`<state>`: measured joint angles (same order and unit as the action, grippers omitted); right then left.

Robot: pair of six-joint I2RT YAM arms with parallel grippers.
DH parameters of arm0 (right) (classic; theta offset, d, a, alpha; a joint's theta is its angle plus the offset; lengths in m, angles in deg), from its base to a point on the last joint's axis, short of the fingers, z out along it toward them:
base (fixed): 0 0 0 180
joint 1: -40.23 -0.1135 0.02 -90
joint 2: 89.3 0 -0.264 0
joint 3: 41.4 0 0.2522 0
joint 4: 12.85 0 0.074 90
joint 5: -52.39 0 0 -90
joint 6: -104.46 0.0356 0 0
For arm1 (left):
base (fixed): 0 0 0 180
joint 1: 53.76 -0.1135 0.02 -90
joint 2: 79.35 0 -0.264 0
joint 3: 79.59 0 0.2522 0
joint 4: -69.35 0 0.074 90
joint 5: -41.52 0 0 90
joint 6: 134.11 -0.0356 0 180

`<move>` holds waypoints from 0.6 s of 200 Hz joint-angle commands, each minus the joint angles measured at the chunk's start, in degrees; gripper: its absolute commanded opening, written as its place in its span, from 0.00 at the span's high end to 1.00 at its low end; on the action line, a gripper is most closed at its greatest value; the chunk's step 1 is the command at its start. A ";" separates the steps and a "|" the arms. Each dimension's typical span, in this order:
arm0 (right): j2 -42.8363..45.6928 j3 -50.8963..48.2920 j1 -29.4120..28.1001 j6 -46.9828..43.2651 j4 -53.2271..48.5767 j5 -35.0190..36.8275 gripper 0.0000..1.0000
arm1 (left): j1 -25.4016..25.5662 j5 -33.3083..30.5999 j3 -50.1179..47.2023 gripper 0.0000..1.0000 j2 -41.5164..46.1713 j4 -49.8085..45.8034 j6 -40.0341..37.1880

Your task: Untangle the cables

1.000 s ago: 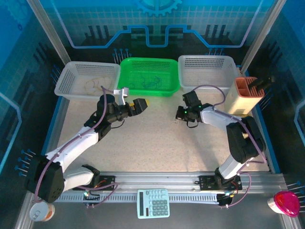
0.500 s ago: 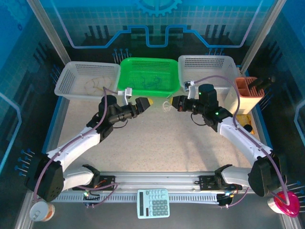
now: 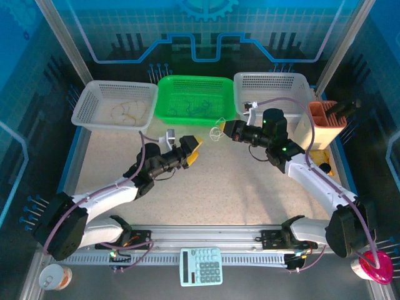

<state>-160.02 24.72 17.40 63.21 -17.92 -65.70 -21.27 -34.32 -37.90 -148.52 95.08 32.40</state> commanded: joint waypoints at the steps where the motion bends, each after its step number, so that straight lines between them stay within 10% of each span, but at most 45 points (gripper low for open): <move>1: 0.58 -0.67 -0.37 3.30 6.44 -2.62 1.00 | 0.23 -6.75 -1.54 0.04 0.57 8.74 8.32; 62: -1.13 -0.37 -3.18 8.31 15.88 -2.93 1.00 | 0.62 -9.40 -2.47 0.03 -17.86 40.46 27.65; 120: -2.56 0.21 -5.62 8.21 16.79 -1.31 1.00 | 2.03 -9.13 1.32 0.02 -21.38 40.85 27.85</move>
<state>-161.97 24.41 12.83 71.26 -4.00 -67.78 -19.85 -42.26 -39.04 -169.85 125.72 57.97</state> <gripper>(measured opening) 0.063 0.975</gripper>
